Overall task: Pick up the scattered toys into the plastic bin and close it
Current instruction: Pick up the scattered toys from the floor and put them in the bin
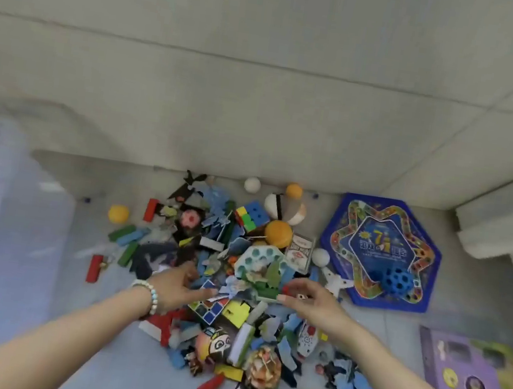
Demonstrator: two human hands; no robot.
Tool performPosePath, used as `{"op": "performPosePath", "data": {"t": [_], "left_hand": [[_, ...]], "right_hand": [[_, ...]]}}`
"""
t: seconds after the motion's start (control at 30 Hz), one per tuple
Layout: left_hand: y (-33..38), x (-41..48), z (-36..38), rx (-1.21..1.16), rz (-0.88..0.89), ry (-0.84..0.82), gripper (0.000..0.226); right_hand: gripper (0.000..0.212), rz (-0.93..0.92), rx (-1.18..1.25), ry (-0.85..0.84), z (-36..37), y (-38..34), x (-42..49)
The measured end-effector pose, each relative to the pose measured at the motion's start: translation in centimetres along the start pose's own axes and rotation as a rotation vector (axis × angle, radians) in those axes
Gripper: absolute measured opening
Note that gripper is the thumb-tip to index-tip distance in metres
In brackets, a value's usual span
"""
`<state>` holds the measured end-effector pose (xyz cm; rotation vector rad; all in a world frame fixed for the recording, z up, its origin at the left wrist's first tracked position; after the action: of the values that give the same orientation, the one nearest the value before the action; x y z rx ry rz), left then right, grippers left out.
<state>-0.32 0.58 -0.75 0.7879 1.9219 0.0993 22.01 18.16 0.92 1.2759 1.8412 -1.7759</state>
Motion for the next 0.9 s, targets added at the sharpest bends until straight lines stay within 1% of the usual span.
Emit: {"op": "performPosePath", "data": {"t": [0.07,0.13,0.27,0.3,0.37,0.47,0.6,0.67,0.73,0.77,0.87,0.9], "left_hand": [[-0.4,0.6,0.6,0.058,0.015,-0.029,0.073],[-0.6,1.0,0.8,0.031,0.002,-0.001,0.059],[-0.7,1.5,1.2,-0.074,0.002,0.084,0.045],[-0.9,1.7,1.2,-0.098,0.009,0.091,0.041],[-1.0,2.0,1.3,-0.148,0.014,0.083,0.037],[-0.5,1.6,1.6,-0.344,-0.020,0.034,0.038],[-0.4,1.3,2.6,-0.436,-0.055,0.088,0.042],[-0.6,1.1,3.3,-0.368,-0.067,0.105,0.047],[-0.3,1.1,3.7,-0.321,-0.065,0.131,0.051],[0.0,1.1,3.9,-0.372,-0.057,0.143,0.051],[1.1,1.0,4.5,-0.754,-0.032,0.115,0.041],[1.3,1.0,4.7,-0.827,-0.036,0.110,0.040]], "right_hand": [[0.045,0.006,-0.039,-0.039,0.7,0.1,0.6],[0.047,-0.005,-0.059,-0.054,1.4,-0.1,0.9],[0.034,-0.105,-0.133,0.030,3.0,-0.6,1.9],[0.034,-0.115,-0.132,0.052,3.4,-0.7,2.2],[0.040,-0.142,-0.118,0.089,4.2,-1.0,2.8],[0.046,-0.180,-0.093,0.122,5.5,-0.8,3.7],[0.050,-0.203,-0.036,0.133,6.3,-0.5,3.5],[0.052,-0.184,0.012,0.164,6.8,-0.3,3.3],[0.049,-0.167,0.108,0.199,7.6,-0.2,3.4],[0.044,-0.171,0.147,0.216,8.1,-0.1,3.6],[0.026,-0.216,0.249,0.257,9.3,0.0,4.1],[0.024,-0.217,0.269,0.272,9.5,0.1,4.4]]}}
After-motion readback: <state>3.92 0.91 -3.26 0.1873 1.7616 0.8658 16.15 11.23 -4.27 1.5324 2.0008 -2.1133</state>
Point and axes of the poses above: each hand's wrist, its own x-axis towards the middle knuckle, its own z-axis out of the palm, y = z × x, the point moved 1 cm from there along x, towards the middle knuckle, and after that the axes turned 3 degrees about -y, right-handed, at the moved point
